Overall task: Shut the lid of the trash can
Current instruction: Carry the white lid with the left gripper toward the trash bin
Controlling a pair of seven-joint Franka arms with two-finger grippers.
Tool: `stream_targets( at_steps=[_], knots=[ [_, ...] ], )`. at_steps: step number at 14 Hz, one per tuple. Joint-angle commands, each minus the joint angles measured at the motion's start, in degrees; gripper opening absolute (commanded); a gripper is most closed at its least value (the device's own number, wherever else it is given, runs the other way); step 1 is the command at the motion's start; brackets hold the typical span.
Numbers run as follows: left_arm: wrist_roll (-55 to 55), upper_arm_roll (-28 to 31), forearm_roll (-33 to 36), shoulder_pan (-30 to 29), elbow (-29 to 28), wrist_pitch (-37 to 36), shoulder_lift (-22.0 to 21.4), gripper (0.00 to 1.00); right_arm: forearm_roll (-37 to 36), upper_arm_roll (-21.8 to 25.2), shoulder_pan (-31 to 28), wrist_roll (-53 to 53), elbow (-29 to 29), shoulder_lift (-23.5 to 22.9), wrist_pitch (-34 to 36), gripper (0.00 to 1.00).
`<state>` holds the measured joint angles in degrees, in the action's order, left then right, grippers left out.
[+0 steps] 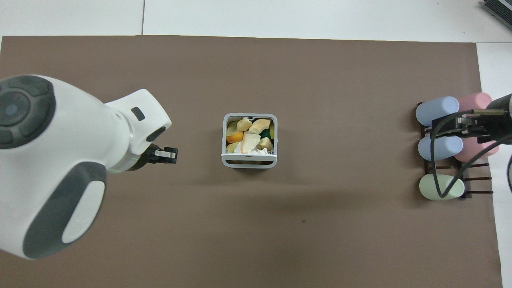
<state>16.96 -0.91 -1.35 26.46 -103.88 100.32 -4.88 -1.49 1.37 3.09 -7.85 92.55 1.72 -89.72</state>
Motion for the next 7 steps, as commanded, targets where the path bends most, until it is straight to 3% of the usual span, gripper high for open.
stream_targets(
  at_steps=[1,5,7],
  knots=[
    [8.4,0.6,-0.6,5.9,-8.3,7.2,-4.3,0.24,0.3,0.1,-0.1,1.3,0.3,0.3,0.5,1.00],
    [14.8,0.6,-0.8,10.9,-12.8,16.3,-3.6,0.24,0.3,0.1,-0.2,1.3,0.3,0.3,0.5,1.00],
    [17.3,0.7,-2.9,11.7,-12.8,21.5,-0.8,0.24,0.3,0.1,-0.2,1.3,0.3,0.3,0.5,1.00]
  ],
)
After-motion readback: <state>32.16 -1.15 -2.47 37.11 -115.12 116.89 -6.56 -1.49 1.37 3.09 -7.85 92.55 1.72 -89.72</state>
